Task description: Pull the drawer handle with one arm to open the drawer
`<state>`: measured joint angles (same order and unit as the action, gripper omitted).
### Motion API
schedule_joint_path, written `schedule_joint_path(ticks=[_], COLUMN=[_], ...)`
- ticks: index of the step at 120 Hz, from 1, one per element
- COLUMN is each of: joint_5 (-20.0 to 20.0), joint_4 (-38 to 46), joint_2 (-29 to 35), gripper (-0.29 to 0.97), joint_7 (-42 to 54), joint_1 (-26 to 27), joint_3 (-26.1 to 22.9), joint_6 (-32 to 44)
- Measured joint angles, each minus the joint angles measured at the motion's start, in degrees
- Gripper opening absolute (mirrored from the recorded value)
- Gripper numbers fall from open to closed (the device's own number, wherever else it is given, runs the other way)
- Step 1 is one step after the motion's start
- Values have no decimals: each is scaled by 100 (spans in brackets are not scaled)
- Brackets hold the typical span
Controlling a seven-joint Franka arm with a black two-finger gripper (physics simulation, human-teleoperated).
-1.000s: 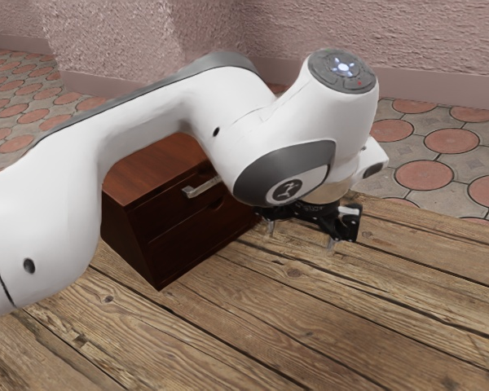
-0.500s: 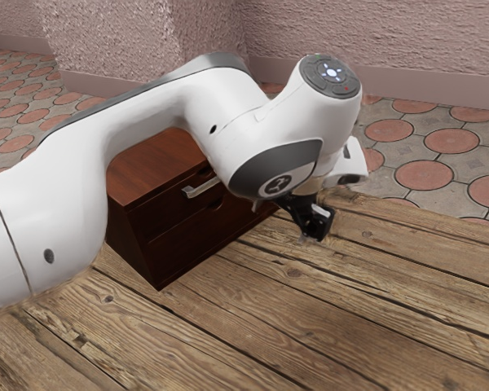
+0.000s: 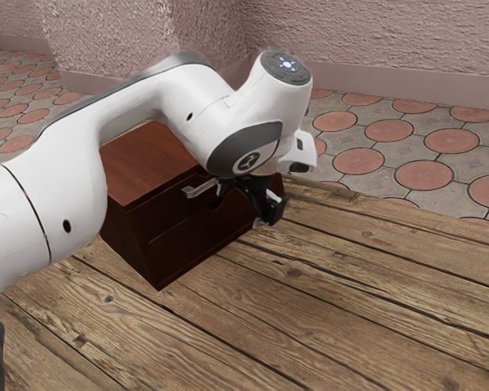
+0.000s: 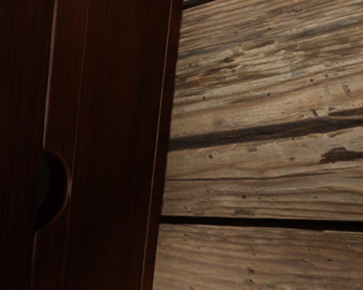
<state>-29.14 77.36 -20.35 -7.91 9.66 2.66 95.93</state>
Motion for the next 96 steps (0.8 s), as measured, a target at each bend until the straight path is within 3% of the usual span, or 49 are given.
schedule_joint_path(ticks=[96], joint_5=[-235], joint_4=[-579], joint_2=[-372], gripper=[67], joint_7=[1355], joint_1=[-306], joint_3=[74], joint_6=[29])
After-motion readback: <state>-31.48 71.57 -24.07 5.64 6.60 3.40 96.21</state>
